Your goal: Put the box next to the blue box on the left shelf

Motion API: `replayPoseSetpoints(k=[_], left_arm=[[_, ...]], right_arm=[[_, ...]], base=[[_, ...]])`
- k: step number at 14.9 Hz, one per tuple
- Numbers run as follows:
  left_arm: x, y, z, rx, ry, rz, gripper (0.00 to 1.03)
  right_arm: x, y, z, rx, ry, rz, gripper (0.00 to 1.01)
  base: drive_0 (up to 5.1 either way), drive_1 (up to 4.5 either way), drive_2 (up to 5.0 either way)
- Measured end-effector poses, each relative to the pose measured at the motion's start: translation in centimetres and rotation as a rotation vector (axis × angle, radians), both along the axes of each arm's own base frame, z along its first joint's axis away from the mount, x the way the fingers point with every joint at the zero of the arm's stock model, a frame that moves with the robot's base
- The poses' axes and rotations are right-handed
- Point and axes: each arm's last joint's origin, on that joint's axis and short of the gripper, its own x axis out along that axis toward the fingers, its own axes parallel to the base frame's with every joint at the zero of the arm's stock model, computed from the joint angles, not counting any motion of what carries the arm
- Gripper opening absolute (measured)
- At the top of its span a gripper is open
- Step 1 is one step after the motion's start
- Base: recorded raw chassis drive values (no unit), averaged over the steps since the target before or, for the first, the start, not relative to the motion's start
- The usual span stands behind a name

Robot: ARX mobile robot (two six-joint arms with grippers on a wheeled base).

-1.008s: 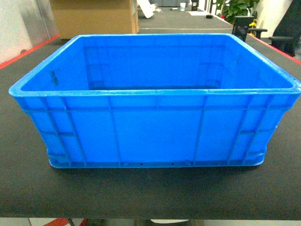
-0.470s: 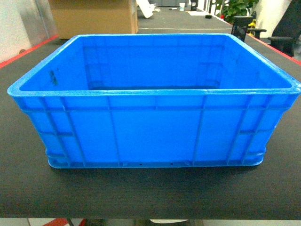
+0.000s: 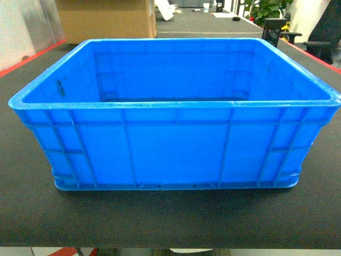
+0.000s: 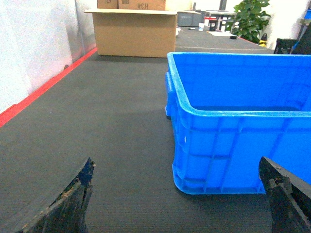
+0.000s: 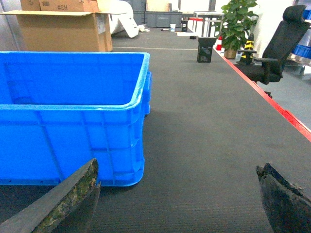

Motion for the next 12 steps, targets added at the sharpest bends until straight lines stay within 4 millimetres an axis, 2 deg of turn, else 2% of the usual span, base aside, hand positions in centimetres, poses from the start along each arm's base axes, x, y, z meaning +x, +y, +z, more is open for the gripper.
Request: replayPoseSetpoints(k=[12], left_arm=[[0.0,0.0,0.0,0.0,0.0,0.0,0.98]], right_arm=[[0.0,0.0,0.0,0.0,0.0,0.0,0.98]], base=[[0.0,0.0,0.0]])
